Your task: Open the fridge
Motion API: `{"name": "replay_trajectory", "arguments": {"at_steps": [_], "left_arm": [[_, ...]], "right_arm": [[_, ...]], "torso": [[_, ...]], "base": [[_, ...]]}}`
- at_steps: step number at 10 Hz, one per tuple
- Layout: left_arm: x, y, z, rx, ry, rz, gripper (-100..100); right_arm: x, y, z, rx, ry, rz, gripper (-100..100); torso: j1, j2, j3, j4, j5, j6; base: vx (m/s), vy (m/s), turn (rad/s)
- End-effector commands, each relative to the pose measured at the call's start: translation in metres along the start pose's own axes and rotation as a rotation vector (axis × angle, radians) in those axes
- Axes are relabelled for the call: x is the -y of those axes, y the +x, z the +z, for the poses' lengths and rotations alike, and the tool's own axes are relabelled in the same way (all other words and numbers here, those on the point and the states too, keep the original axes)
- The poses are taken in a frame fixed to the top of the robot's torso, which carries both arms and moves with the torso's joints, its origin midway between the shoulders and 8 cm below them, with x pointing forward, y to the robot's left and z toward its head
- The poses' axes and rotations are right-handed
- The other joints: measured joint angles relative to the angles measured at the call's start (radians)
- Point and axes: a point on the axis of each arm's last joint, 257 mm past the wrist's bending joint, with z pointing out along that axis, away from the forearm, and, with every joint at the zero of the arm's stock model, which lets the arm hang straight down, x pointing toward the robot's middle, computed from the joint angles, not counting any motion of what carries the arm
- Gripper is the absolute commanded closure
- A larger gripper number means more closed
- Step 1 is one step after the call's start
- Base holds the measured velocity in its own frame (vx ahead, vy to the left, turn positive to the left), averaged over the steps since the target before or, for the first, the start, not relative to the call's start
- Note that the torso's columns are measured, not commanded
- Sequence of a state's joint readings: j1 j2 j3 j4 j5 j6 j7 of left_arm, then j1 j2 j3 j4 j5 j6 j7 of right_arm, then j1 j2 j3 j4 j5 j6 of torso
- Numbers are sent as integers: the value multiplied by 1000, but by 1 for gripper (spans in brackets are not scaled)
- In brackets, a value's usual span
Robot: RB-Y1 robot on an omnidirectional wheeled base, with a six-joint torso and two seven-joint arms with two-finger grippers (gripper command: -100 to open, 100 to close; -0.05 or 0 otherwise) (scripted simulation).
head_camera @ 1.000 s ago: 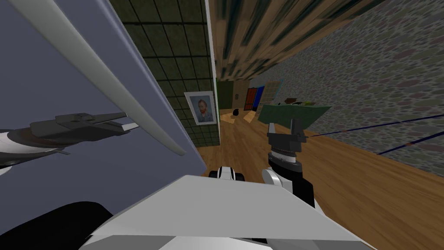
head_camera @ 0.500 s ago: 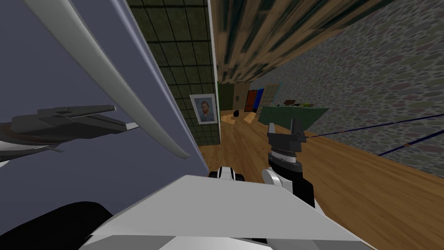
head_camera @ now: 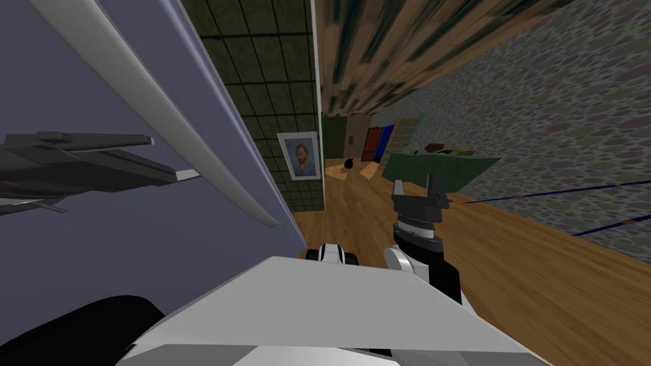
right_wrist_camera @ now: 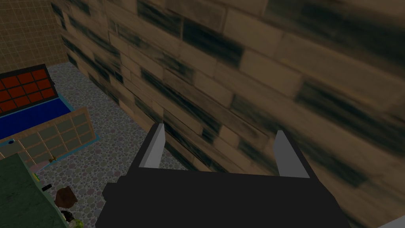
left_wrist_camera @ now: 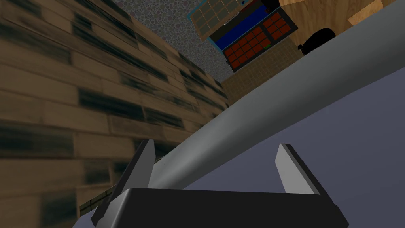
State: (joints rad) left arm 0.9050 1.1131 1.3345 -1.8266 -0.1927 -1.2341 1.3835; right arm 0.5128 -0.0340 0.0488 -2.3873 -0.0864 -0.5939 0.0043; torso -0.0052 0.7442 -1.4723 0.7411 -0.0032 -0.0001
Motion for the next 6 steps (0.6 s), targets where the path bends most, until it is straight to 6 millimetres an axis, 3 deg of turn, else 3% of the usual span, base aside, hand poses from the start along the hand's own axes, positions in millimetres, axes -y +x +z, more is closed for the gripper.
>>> {"name": "replay_trajectory", "arguments": {"at_steps": [1,6], "left_arm": [[1,0,0,1,0,-2,0],[0,0,0,1,0,-2,0]], "right_arm": [[0,0,0,0,0,0,0],[0,0,0,0,0,0,0]], "torso": [[1,-2,-1,-1,1,0],[6,-7,-4,-3,3,0]], "base": [[0,0,0],[0,0,0]]}}
